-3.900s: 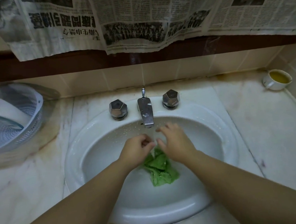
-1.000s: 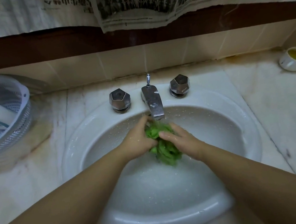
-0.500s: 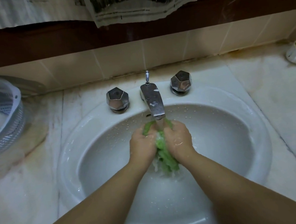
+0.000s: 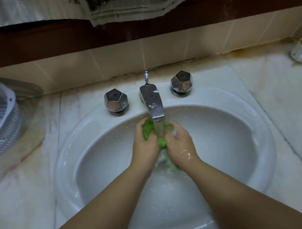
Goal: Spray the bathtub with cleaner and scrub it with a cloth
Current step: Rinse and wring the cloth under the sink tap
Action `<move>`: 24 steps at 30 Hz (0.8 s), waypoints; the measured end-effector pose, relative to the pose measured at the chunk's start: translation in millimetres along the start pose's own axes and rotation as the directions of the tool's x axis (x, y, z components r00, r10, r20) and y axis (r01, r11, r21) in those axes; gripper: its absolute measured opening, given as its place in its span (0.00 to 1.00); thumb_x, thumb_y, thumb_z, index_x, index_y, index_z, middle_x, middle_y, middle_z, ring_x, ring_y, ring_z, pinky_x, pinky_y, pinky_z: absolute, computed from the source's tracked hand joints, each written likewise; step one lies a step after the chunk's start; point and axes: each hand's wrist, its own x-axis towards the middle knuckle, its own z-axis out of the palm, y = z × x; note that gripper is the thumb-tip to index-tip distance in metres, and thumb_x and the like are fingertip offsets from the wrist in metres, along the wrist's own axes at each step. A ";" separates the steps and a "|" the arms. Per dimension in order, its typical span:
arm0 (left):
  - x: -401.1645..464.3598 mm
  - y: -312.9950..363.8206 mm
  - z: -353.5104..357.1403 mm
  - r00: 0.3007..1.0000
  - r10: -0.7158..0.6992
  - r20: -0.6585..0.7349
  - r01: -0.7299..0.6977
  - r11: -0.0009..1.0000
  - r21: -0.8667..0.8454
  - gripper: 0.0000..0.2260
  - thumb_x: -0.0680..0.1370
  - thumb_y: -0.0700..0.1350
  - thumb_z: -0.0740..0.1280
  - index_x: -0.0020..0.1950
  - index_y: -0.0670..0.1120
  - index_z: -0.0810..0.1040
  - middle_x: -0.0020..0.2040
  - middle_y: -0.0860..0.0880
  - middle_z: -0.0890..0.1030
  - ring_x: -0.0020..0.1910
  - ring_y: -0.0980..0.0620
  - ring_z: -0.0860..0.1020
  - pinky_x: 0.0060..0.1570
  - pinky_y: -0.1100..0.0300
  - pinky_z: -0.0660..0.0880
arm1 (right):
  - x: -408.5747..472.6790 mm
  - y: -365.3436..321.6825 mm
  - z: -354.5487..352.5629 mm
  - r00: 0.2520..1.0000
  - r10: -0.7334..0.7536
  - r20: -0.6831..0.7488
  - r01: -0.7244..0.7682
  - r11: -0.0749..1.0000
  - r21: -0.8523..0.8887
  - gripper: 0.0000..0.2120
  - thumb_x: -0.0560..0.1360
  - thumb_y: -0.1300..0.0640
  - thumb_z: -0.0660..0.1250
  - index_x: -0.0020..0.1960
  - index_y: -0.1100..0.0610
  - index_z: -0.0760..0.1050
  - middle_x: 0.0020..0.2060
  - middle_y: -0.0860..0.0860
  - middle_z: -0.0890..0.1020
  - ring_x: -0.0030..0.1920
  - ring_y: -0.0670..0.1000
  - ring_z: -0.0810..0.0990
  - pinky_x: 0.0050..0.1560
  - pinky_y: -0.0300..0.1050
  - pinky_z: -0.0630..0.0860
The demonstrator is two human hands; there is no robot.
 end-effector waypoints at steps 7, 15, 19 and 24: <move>4.3 1.7 -16.3 0.988 -0.141 0.069 0.138 0.989 0.052 0.13 0.79 0.50 0.73 0.63 0.50 0.78 0.50 0.44 0.86 0.40 0.46 0.86 0.32 0.54 0.81 | 5.2 -9.5 -4.3 0.994 0.034 -0.109 -0.032 0.999 0.022 0.15 0.78 0.42 0.70 0.51 0.54 0.76 0.39 0.50 0.83 0.40 0.48 0.80 0.39 0.44 0.72; 3.1 -2.7 -22.8 0.956 -0.165 0.244 0.187 0.980 -0.070 0.30 0.73 0.38 0.74 0.70 0.51 0.64 0.66 0.42 0.78 0.54 0.45 0.84 0.48 0.49 0.82 | 10.5 -2.3 -13.8 0.977 0.138 0.163 -0.184 0.933 0.310 0.22 0.72 0.58 0.67 0.60 0.35 0.74 0.59 0.54 0.81 0.54 0.59 0.85 0.54 0.65 0.83; 2.4 -5.0 -25.7 0.976 0.004 0.220 -0.029 0.994 0.107 0.21 0.76 0.39 0.75 0.66 0.55 0.78 0.57 0.47 0.85 0.52 0.44 0.86 0.48 0.48 0.83 | 14.1 5.8 -15.2 0.994 0.097 0.049 -0.105 0.974 0.201 0.05 0.78 0.50 0.70 0.50 0.45 0.85 0.48 0.51 0.88 0.50 0.58 0.87 0.56 0.65 0.82; 13.6 10.6 -23.8 1.000 0.000 -0.027 0.009 0.936 0.352 0.08 0.75 0.57 0.74 0.43 0.53 0.84 0.39 0.52 0.86 0.43 0.48 0.85 0.47 0.47 0.81 | -0.8 1.3 -4.1 0.932 0.134 0.336 -0.238 0.926 0.293 0.14 0.73 0.48 0.73 0.56 0.52 0.80 0.46 0.55 0.86 0.43 0.55 0.85 0.40 0.50 0.80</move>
